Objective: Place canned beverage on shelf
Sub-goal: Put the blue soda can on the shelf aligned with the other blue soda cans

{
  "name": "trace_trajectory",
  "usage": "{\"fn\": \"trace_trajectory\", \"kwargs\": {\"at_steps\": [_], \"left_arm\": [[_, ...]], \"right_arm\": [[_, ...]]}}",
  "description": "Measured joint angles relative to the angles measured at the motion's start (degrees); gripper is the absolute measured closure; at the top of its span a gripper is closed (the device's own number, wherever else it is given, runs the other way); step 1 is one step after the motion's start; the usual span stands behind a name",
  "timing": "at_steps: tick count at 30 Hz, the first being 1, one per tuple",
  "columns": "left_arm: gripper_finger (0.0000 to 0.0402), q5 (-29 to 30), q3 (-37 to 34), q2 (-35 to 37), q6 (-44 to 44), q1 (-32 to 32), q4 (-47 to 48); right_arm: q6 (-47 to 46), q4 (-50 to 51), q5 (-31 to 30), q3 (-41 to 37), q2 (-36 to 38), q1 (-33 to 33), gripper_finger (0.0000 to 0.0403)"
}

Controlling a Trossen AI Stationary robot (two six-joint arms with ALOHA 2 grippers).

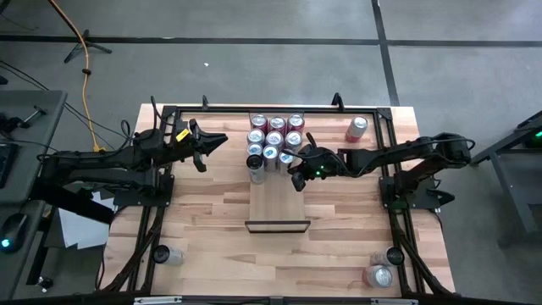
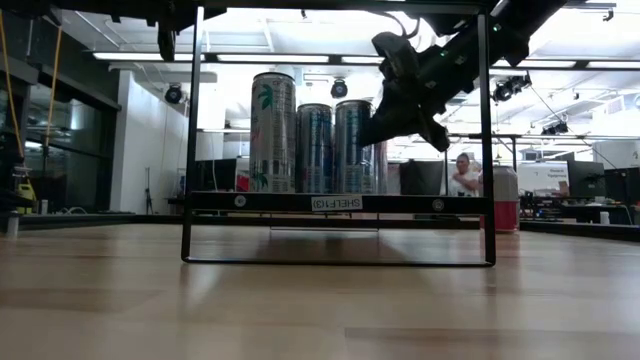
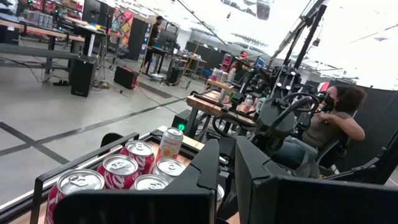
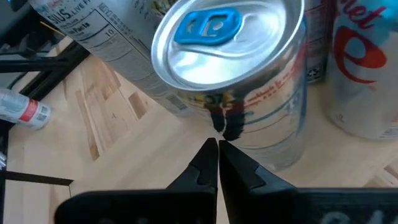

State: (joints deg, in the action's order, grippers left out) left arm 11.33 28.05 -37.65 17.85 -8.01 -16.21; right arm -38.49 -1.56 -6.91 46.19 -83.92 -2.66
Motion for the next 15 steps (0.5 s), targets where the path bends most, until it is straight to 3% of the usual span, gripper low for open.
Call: {"fn": "trace_trajectory", "kwargs": {"at_steps": [15], "left_arm": [[0.0401,0.32,0.0,-0.01,-0.01,0.01,0.03]], "right_arm": [[2.96,0.02,-1.01,0.0,-0.3,-1.02,0.0403]]}}
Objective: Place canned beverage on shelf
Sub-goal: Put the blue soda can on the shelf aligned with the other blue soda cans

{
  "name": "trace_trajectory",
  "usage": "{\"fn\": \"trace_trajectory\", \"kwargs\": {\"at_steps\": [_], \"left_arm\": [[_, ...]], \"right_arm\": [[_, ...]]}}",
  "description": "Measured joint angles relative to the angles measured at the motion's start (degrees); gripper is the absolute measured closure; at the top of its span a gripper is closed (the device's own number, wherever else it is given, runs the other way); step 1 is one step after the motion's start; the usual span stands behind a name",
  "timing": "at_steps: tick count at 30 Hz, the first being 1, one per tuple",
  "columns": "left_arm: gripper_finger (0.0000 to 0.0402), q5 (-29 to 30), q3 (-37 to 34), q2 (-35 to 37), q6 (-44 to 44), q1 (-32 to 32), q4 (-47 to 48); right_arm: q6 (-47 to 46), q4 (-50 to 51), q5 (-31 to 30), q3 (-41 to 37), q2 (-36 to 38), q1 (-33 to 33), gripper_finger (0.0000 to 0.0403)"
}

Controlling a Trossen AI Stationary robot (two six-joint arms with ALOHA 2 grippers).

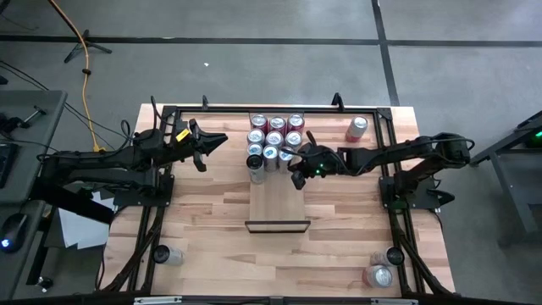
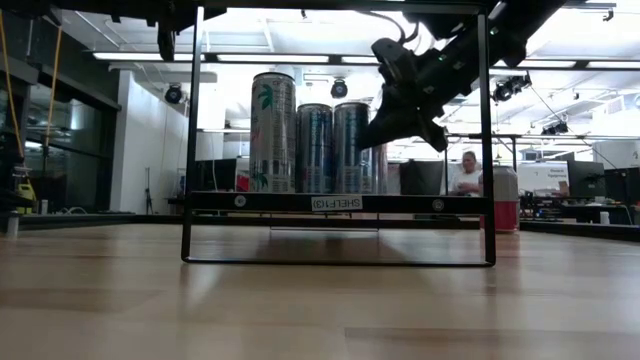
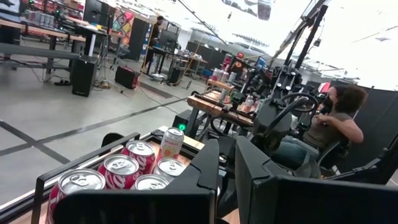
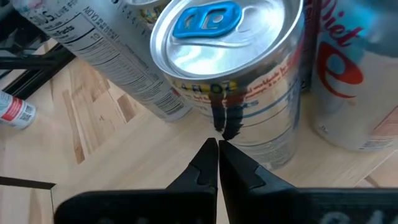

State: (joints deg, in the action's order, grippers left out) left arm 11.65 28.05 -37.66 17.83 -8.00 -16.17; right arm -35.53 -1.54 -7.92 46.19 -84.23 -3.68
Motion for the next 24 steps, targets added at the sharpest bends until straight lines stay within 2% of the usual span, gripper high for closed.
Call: {"fn": "trace_trajectory", "kwargs": {"at_steps": [9,14,20,24], "left_arm": [[0.0401,0.12,0.0,0.0,-0.08,0.01,0.0],[0.0401,1.22,0.0,-0.01,-0.46,0.01,0.01],[0.0401,1.55,0.0,-0.01,-0.47,0.02,-0.02],[0.0401,1.63,0.0,0.01,-0.48,0.0,-0.08]], "right_arm": [[0.71,-0.84,0.27,0.0,0.0,-0.66,0.0403],[3.16,-3.24,5.25,0.0,0.37,-0.65,0.0403],[4.52,4.37,7.21,0.0,2.4,-0.4,0.0403],[4.21,8.11,3.34,0.0,3.11,-0.55,0.0403]]}}
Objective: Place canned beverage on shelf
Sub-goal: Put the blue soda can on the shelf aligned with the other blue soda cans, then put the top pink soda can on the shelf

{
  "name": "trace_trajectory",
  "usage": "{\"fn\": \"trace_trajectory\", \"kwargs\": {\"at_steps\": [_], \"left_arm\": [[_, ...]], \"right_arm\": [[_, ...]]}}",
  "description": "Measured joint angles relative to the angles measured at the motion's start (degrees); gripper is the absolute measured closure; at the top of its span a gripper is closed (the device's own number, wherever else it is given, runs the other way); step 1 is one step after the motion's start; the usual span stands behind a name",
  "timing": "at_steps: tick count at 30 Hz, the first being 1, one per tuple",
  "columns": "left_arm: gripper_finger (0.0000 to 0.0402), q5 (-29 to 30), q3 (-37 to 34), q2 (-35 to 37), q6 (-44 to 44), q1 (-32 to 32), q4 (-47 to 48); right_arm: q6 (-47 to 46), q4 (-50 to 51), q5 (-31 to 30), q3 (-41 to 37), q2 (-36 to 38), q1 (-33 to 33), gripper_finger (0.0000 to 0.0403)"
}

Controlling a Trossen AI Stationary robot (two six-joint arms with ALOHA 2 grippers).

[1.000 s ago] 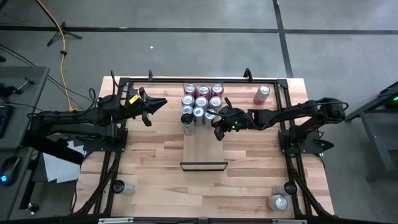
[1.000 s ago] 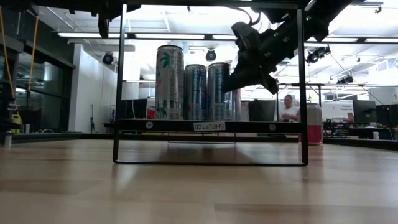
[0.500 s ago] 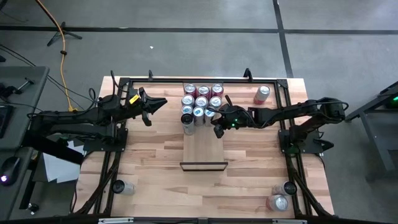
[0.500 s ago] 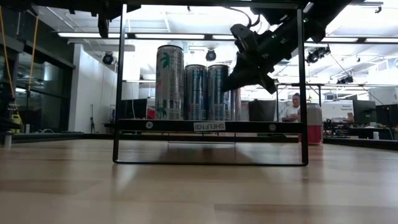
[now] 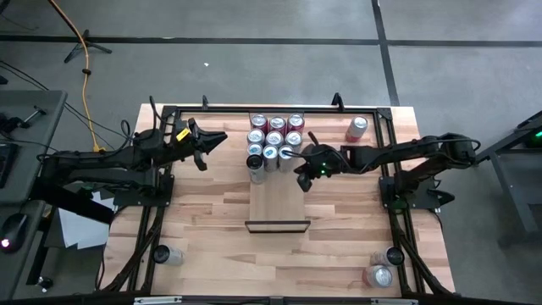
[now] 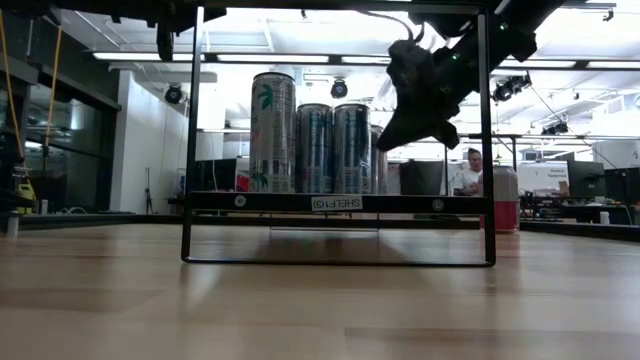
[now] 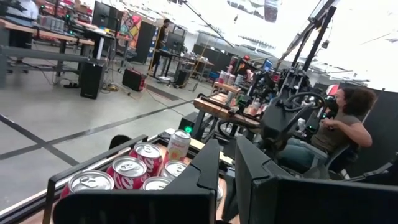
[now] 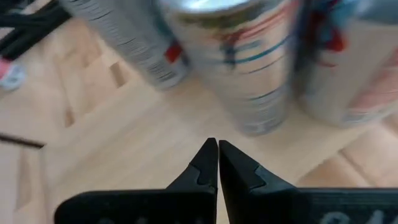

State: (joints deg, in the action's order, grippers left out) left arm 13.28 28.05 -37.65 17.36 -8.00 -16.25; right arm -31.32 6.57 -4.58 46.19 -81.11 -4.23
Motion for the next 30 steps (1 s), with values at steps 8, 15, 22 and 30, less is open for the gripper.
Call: {"fn": "trace_trajectory", "kwargs": {"at_steps": [8,15,22,30], "left_arm": [[0.0401,0.17,0.0,-0.01,-0.02,-0.01,0.07],[0.0401,1.48,0.0,0.0,-1.45,-0.04,0.07],[0.0401,2.91,0.0,0.0,-1.54,-0.04,0.09],[0.0401,2.26,0.0,-0.01,0.38,-0.01,-0.6]], "right_arm": [[-0.16,-1.4,-5.52,0.0,-0.23,-1.0,0.0403],[-0.15,-2.89,-5.45,0.0,-0.25,-1.42,0.0403],[0.66,-3.49,-5.34,0.0,-0.24,-1.42,0.0403],[4.31,7.95,-7.83,-0.04,9.05,-3.92,0.0403]]}}
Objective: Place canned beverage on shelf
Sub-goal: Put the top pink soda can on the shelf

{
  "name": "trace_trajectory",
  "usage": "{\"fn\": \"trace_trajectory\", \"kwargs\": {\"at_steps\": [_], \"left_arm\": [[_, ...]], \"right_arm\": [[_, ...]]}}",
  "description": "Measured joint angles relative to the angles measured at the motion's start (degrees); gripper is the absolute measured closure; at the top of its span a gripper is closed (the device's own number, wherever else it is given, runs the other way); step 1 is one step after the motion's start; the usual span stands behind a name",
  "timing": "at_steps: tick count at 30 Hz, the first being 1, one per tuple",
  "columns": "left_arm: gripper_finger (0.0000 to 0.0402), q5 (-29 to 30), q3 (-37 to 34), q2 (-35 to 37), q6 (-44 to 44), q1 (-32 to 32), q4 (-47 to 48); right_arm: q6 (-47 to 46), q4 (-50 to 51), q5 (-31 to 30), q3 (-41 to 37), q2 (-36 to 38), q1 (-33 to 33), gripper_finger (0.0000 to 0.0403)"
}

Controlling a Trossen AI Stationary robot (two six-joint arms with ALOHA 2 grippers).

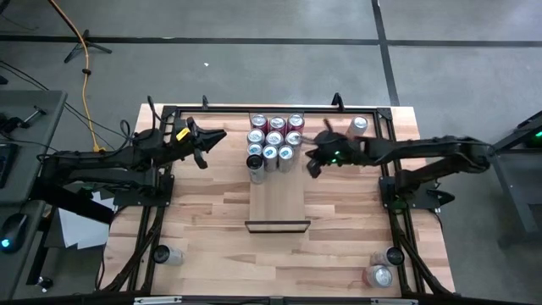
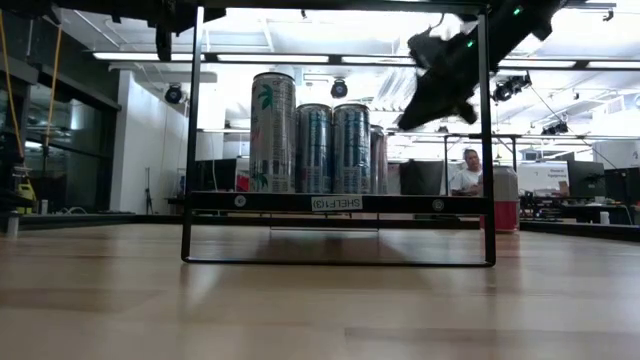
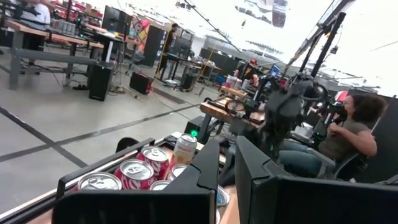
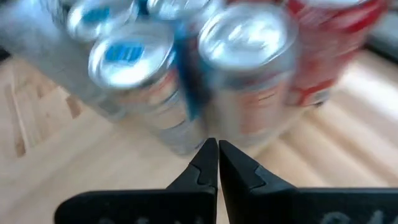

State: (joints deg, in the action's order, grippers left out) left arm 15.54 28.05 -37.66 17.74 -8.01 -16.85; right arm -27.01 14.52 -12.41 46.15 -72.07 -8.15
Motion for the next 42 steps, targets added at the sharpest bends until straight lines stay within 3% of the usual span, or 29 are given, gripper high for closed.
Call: {"fn": "trace_trajectory", "kwargs": {"at_steps": [7,13,17,22,42], "left_arm": [[0.0401,-3.44,0.85,-0.13,-0.38,-1.06,-3.38],[0.0401,-8.41,6.0,-2.85,0.04,-4.74,-3.78],[0.0401,-14.94,7.83,-5.35,-4.11,-6.04,-3.54],[0.0401,-16.42,8.2,-7.24,-3.68,-6.23,-3.43],[0.0401,-16.23,8.2,-7.62,-4.09,-6.23,-3.29]], "right_arm": [[1.58,4.45,-1.61,0.0,14.11,-3.04,0.0403],[4.43,-6.03,-1.26,0.0,21.3,-3.51,0.0403],[7.84,-13.61,2.6,0.0,22.05,-3.51,0.0403],[9.28,-15.63,8.15,0.0,21.13,-3.49,0.0403],[9.08,-15.63,8.12,0.0,20.65,-3.51,0.0403]]}}
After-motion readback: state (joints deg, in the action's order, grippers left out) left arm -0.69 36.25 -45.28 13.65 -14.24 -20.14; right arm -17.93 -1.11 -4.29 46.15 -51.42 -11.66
